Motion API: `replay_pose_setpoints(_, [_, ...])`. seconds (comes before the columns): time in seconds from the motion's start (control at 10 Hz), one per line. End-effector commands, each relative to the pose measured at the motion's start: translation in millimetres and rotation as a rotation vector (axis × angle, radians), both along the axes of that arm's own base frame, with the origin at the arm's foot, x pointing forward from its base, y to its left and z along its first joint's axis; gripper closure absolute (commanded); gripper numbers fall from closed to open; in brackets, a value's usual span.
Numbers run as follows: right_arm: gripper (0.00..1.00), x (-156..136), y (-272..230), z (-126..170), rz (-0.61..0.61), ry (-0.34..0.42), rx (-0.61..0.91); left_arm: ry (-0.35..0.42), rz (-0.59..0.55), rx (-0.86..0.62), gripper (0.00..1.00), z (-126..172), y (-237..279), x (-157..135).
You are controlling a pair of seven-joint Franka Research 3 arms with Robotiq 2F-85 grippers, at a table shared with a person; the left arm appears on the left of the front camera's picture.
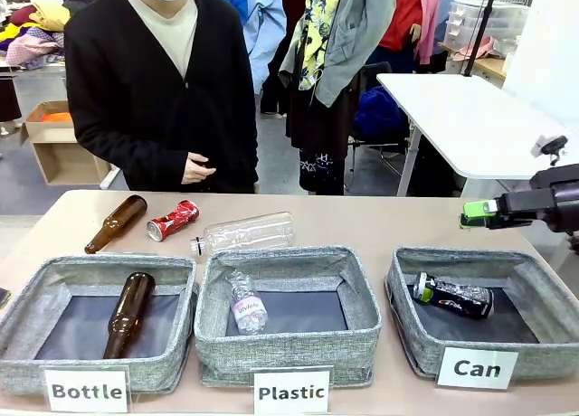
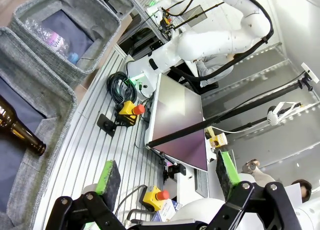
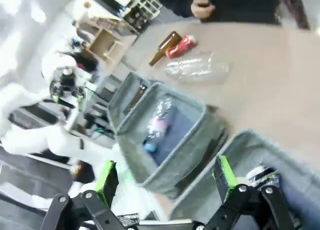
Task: Sort the can waste into the basket.
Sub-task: Pick up the can waste from the table and place it in the right Fabric basket.
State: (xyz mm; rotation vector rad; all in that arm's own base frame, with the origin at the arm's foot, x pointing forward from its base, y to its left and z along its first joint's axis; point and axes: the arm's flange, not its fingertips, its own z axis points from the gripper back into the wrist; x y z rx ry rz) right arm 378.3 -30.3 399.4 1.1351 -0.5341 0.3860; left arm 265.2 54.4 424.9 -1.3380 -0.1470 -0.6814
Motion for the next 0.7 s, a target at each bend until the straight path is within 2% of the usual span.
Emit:
replay_pose_setpoints(0.0, [0.00, 18.9, -4.7, 3.6, 0.018, 0.189, -0.002, 0.006, 0.011, -0.020, 0.00, 3.1, -2.1, -1.0])
replay_pose_setpoints(0.1, [0.00, 21.5, -2.3, -0.7, -0.002, 0.174, -0.033, 0.006, 0.011, -0.020, 0.00, 3.1, -2.1, -1.0])
replay_pose_setpoints(0.2, [0.00, 7.2, -0.5, -6.4, 0.003, 0.106, 0.014, 0.006, 0.011, -0.020, 0.00, 3.1, -2.1, -1.0])
replay_pose_setpoints(0.6, [0.00, 7.2, -0.5, -6.4, 0.003, 0.106, 0.014, 0.006, 0.011, -0.020, 0.00, 3.1, -2.1, -1.0])
